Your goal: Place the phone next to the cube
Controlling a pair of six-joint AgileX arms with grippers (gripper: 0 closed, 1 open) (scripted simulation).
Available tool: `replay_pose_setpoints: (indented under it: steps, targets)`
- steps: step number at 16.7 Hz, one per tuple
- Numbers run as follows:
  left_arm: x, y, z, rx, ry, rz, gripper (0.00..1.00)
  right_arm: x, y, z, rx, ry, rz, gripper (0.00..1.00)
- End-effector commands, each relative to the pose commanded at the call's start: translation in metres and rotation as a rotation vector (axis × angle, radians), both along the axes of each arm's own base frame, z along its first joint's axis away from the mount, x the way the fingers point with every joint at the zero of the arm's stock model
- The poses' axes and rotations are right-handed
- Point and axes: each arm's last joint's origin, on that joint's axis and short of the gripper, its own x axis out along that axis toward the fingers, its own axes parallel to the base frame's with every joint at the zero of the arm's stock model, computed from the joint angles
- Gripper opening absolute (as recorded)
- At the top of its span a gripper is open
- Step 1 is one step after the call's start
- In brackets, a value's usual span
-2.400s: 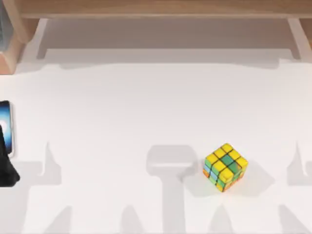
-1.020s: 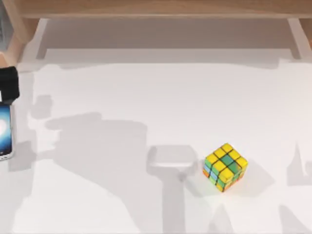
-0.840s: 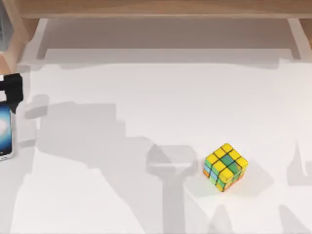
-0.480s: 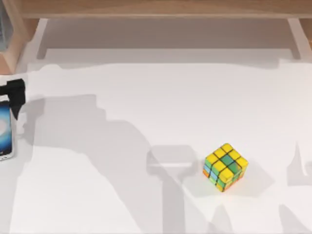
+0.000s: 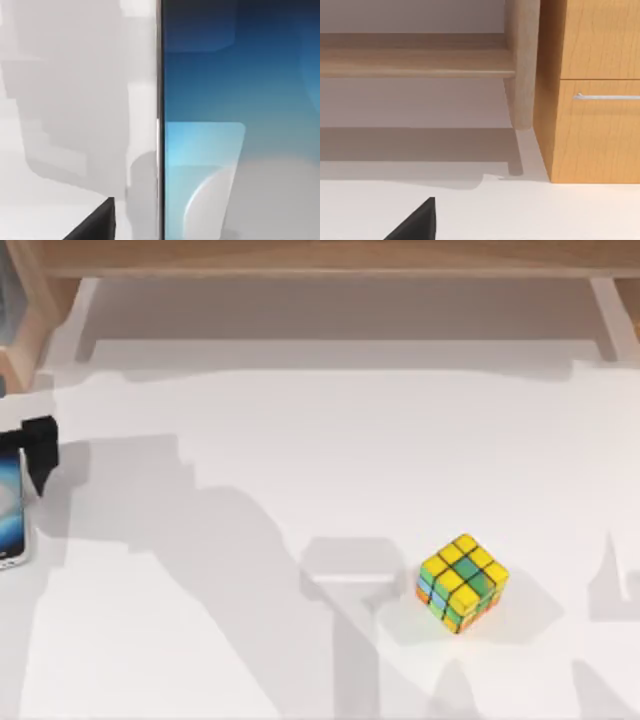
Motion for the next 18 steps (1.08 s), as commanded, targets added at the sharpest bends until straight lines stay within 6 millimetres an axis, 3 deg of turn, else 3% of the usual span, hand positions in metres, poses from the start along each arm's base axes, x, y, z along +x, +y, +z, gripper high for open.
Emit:
replay_pose_setpoints:
  steps: [3, 6, 18]
  targets:
    - [-0.0003, 0.0003, -0.0153, 0.0, 0.0, 0.0, 1.0, 0.0, 0.0, 0.0, 0.0, 0.0, 0.0, 1.0]
    - [-0.0004, 0.0003, -0.0158, 0.0, 0.0, 0.0, 1.0, 0.0, 0.0, 0.0, 0.0, 0.0, 0.0, 1.0]
    - [-0.0004, 0.0003, -0.0158, 0.0, 0.0, 0.0, 0.1, 0.0, 0.0, 0.0, 0.0, 0.0, 0.0, 1.0]
